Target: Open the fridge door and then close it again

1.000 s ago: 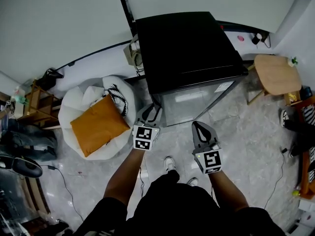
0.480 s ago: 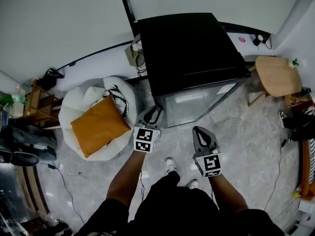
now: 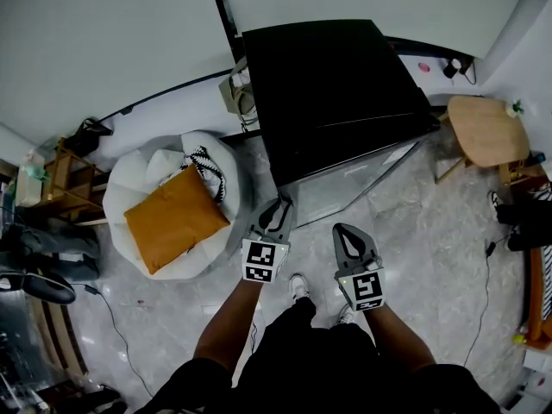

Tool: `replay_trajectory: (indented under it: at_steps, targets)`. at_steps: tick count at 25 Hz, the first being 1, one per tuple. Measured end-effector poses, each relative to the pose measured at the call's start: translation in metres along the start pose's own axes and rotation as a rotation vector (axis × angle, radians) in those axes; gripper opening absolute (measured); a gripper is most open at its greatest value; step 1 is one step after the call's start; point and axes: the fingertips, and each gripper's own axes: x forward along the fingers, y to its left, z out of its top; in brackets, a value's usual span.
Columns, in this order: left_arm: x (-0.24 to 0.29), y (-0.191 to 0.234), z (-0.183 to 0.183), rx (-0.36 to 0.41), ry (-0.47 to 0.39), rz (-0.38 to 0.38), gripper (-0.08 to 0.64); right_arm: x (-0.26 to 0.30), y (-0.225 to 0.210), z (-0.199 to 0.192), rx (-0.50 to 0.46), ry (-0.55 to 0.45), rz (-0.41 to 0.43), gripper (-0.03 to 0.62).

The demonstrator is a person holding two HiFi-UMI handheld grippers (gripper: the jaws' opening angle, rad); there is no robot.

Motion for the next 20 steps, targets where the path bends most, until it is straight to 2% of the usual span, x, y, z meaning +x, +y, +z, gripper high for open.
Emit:
replay_trajectory:
  at_steps: [14,20]
  targets:
    - [-0.032,-0.048,-0.008,-0.033,0.004,0.040,0.088,-0.043,-0.006,-0.007,-0.018,-0.008,-0.003,0.018]
    - [-0.044,-0.070,-0.015,-0.015,0.013,0.077,0.084,-0.066,0.001,-0.009,-0.022,-0.029,0.036,0.017]
